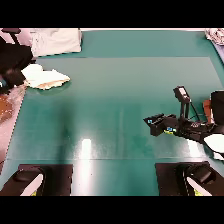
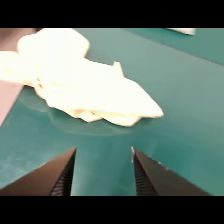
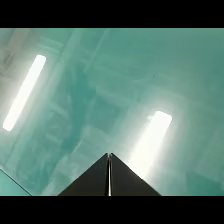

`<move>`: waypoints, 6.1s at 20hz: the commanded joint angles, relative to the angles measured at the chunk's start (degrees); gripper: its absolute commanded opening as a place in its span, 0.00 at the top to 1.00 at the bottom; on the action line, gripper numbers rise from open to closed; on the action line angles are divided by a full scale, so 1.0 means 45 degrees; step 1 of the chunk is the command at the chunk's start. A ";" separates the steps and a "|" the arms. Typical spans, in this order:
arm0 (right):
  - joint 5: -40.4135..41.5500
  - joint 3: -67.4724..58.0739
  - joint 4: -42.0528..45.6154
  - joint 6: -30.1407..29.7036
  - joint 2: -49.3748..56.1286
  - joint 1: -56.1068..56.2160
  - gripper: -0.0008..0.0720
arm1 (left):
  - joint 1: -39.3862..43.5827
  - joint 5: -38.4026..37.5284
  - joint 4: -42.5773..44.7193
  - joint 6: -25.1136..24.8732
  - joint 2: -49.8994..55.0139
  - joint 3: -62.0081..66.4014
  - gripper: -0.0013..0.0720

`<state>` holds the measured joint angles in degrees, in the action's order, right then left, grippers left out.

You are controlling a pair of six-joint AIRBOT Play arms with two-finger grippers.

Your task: Fold the shirts.

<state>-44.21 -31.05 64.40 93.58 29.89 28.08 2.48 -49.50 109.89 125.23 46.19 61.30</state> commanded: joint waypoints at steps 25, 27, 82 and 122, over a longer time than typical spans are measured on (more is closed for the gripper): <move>0.0311 -0.0005 -0.0039 0.1209 0.0267 0.0015 0.97 | -0.5872 0.1010 -0.6324 -0.5348 1.1715 0.7616 0.95; 0.0622 -0.0005 -0.0053 0.1209 0.0457 0.0015 0.97 | -0.5702 0.0413 -0.6334 -0.5513 1.1040 0.8534 0.95; -0.2404 -0.4634 0.0695 -0.0151 0.5056 -0.6052 0.96 | 0.3211 -0.0617 -0.3138 -0.0976 0.9122 0.6654 0.11; -0.2623 -0.4425 -0.0758 -0.1253 0.8000 -0.6674 0.55 | 0.8446 0.0661 -0.5785 -0.7699 1.2240 0.7116 0.07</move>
<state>-55.77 -50.96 61.39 88.27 65.84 -1.93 39.68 -47.92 79.96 90.13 100.09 93.27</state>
